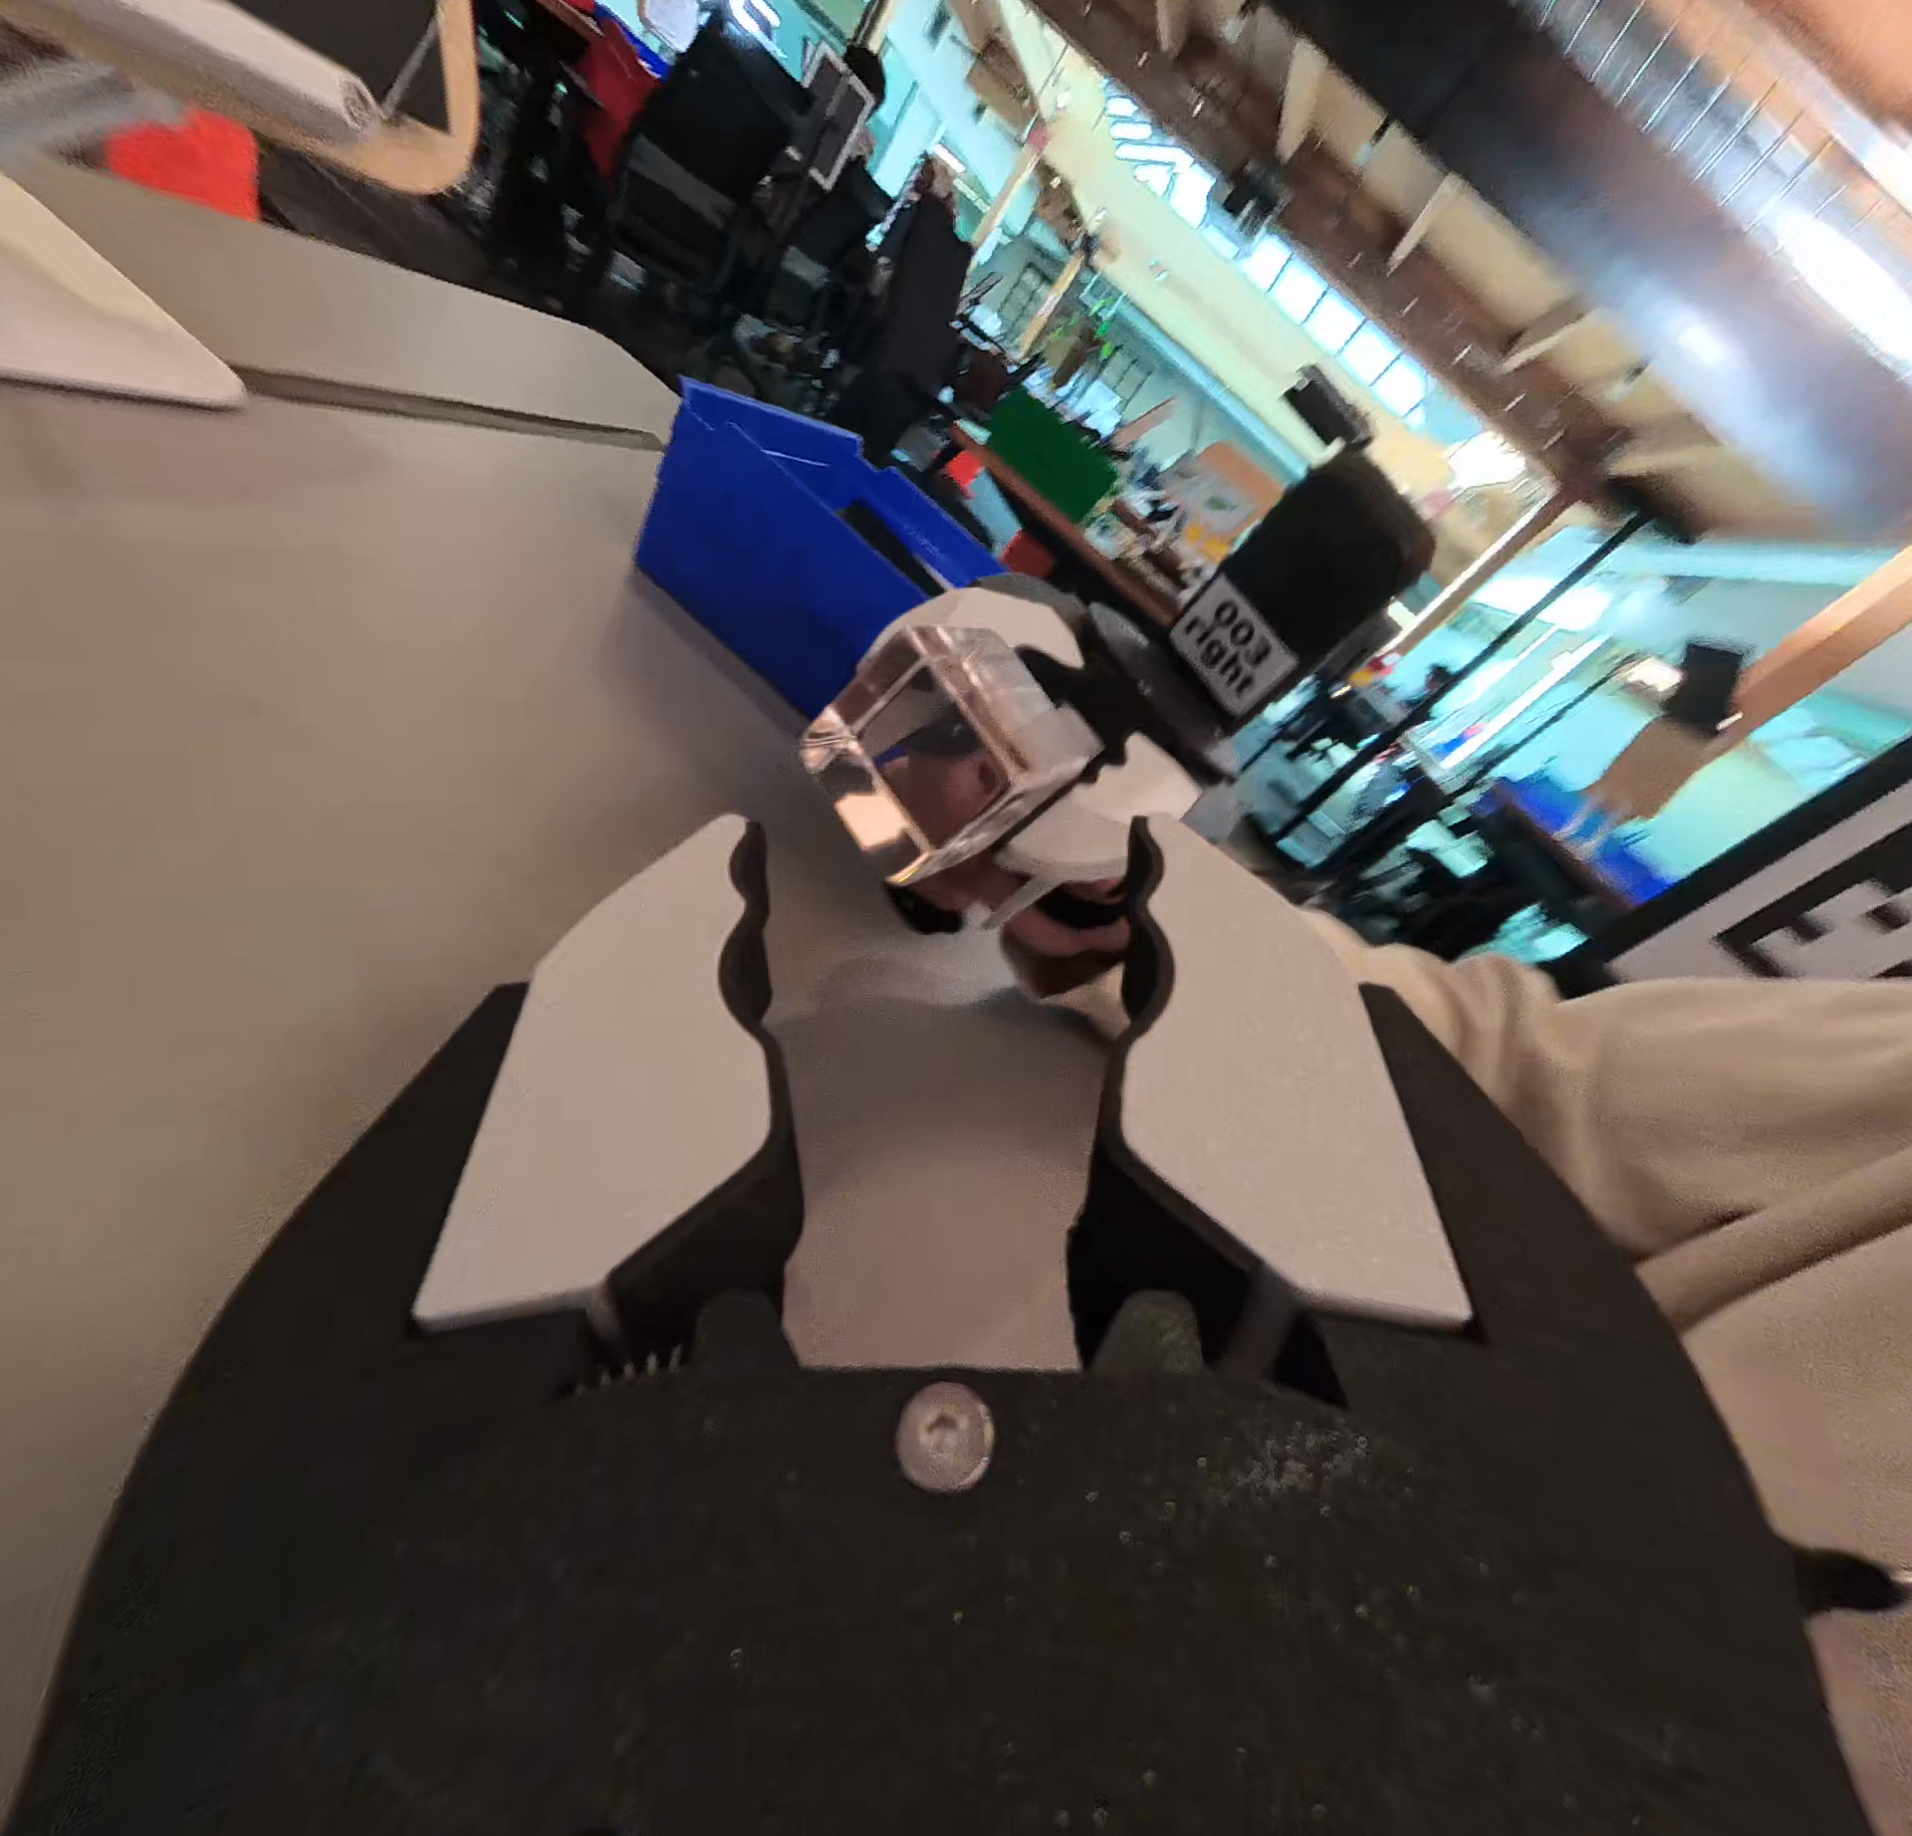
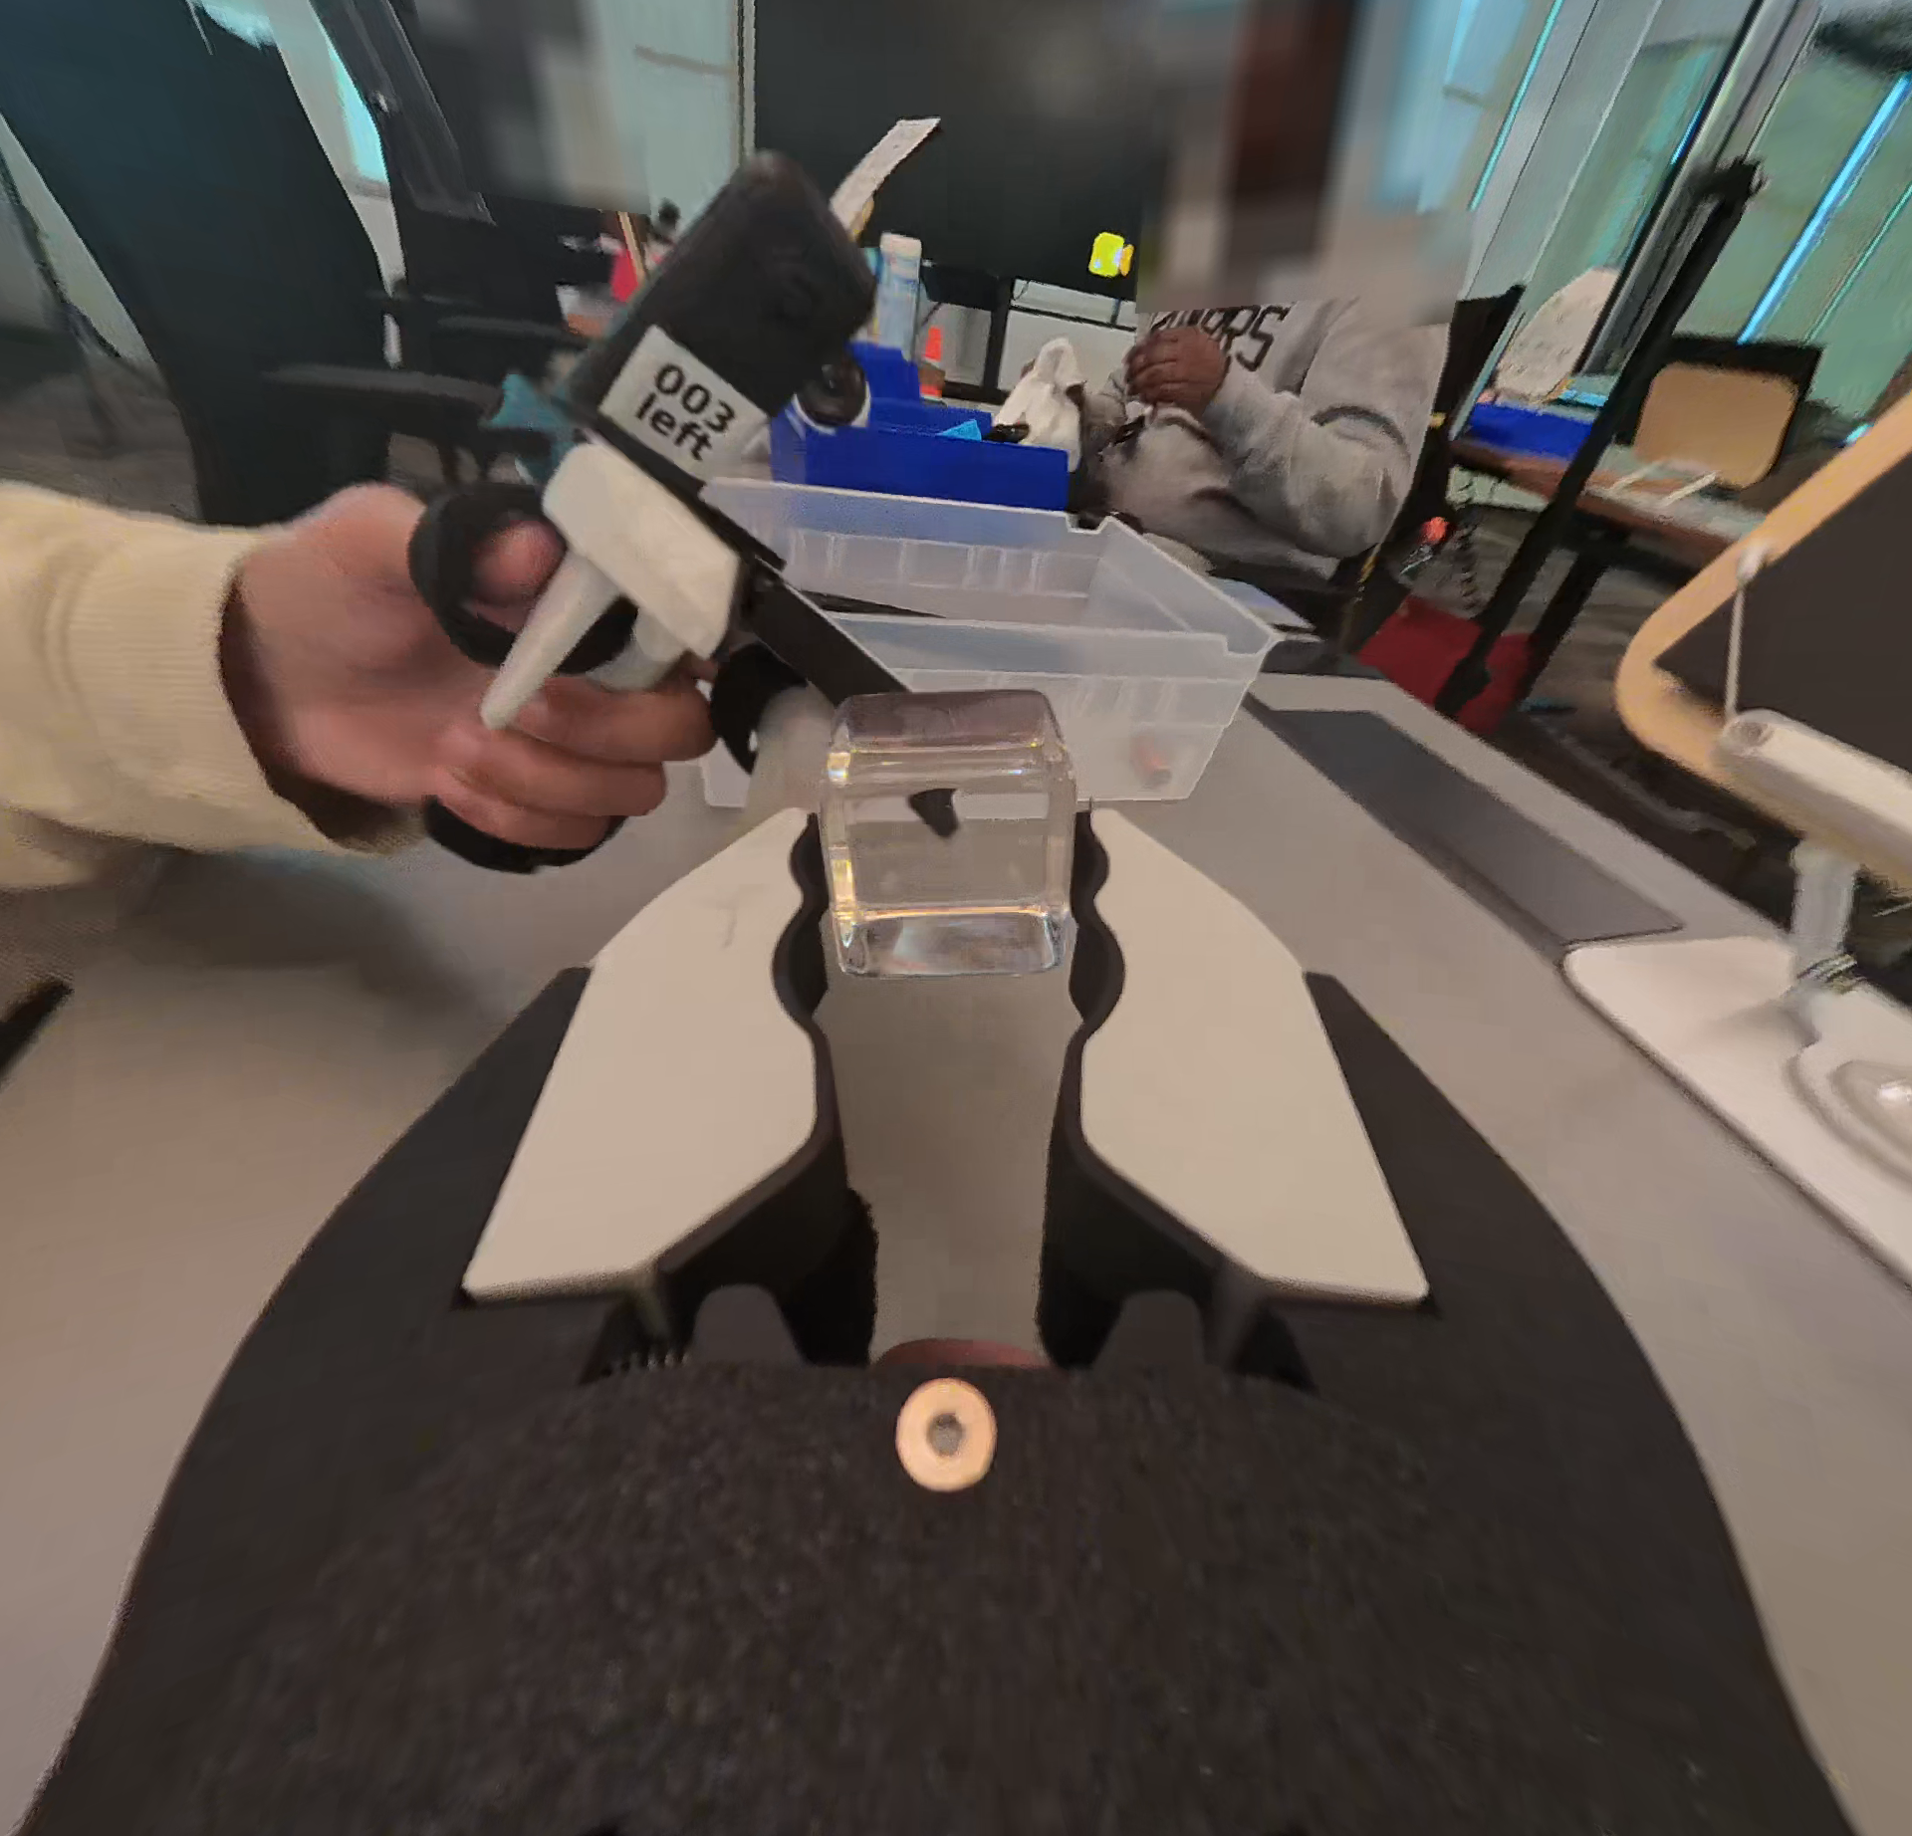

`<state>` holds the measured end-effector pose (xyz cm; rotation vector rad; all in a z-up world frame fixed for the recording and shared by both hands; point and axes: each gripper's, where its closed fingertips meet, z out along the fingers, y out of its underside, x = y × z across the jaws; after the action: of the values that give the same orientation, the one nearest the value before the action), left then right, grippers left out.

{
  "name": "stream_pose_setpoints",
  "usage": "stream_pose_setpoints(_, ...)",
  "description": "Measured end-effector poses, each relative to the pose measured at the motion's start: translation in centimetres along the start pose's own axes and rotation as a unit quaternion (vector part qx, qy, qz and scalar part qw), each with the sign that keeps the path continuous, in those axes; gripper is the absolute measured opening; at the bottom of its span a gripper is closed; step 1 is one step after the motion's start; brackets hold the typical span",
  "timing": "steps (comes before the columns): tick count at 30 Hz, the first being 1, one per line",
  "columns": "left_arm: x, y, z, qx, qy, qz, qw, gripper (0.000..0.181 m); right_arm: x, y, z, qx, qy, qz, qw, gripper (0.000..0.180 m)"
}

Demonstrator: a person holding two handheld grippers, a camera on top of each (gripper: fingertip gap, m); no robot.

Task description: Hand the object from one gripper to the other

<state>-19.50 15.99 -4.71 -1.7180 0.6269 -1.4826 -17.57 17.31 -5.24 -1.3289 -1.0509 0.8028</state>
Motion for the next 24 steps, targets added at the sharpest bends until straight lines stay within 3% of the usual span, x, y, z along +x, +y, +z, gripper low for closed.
stream_pose_setpoints(5, -0.1, 0.4, 0.0, -0.012, 0.004, 0.102, 0.995, 0.066, 0.6, -0.5, -1.3, 0.023, -0.051, 0.152, 0.987, 0.045)
stream_pose_setpoints(9, 0.3, 0.8, 0.6, 0.0, 0.011, 0.171, 0.985, 0.064, 1.0, -1.1, -2.1, 0.043, -0.063, 0.195, 0.978, 0.044)
stream_pose_setpoints(12, 0.5, 1.5, 1.0, -0.027, 0.01, 0.163, 0.986, 0.062, 1.4, -0.7, -2.2, 0.031, -0.037, 0.168, 0.985, 0.045)
stream_pose_setpoints(16, -0.2, -0.2, 0.9, 0.008, -0.033, 0.111, 0.993, 0.06, 2.5, 0.1, -1.9, -0.012, 0.074, 0.071, 0.995, 0.044)
stream_pose_setpoints(20, -1.0, -1.2, 0.7, 0.009, -0.117, 0.106, 0.987, 0.074, 2.8, 1.0, -1.1, -0.099, 0.202, -0.063, 0.972, 0.045)
stream_pose_setpoints(22, -0.2, -1.3, 1.1, -0.002, -0.137, 0.126, 0.983, 0.079, 1.9, 1.0, -0.3, -0.118, 0.216, -0.1, 0.964, 0.045)
stream_pose_setpoints(24, 0.2, -1.0, 1.5, -0.033, -0.163, 0.146, 0.975, 0.072, 1.0, 1.1, 0.4, -0.135, 0.218, -0.128, 0.958, 0.045)
